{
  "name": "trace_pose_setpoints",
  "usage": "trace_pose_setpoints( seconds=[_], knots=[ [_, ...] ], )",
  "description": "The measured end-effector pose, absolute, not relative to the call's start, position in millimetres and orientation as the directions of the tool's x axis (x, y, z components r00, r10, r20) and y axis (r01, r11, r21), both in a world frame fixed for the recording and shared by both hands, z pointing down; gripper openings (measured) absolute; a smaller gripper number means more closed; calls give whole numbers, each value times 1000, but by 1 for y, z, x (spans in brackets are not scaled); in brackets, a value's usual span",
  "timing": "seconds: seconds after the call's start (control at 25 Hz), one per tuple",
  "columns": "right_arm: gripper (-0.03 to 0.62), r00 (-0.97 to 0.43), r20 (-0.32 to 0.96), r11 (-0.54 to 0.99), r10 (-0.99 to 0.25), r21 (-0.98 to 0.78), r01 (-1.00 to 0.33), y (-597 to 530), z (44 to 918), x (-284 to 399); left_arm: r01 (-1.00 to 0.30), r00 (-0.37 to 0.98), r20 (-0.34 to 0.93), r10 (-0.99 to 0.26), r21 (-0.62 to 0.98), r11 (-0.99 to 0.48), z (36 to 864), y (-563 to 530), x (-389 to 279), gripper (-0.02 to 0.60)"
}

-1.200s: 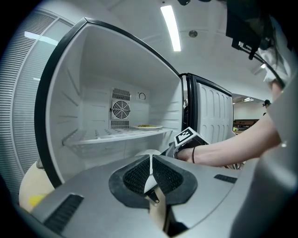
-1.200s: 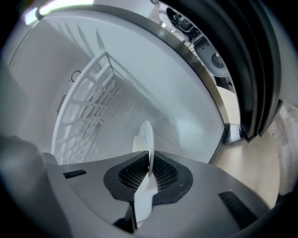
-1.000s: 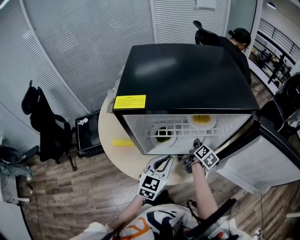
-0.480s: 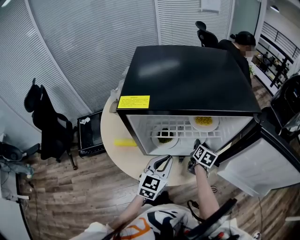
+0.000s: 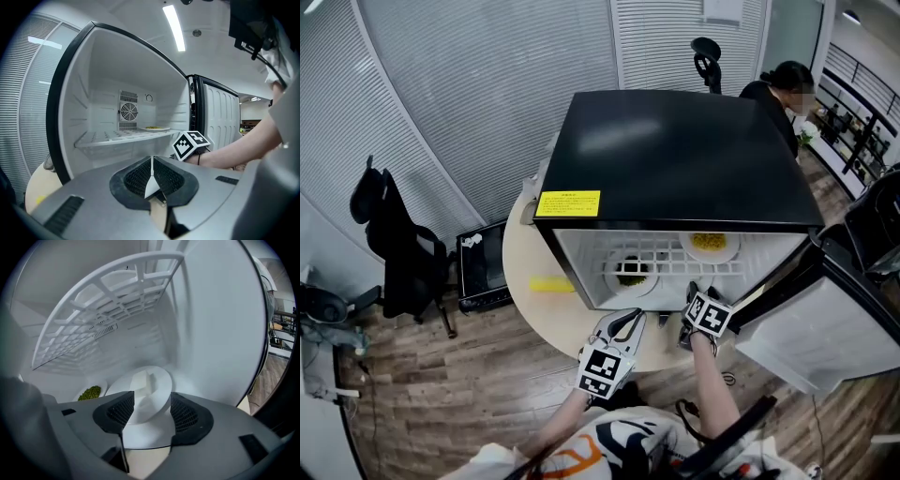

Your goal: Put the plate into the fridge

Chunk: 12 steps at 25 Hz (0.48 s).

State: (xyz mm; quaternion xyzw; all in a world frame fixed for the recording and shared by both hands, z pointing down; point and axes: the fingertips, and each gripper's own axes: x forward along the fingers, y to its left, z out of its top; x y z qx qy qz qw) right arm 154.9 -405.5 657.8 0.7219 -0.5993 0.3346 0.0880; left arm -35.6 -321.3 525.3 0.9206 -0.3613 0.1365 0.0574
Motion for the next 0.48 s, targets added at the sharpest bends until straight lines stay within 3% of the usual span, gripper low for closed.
trace_pose_setpoints(
  seconds=[0.48],
  knots=[
    [232, 25, 487, -202, -873, -314, -928, -403, 624, 146, -679, 703, 297, -646, 11, -734, 527, -317, -31, 25]
  ],
)
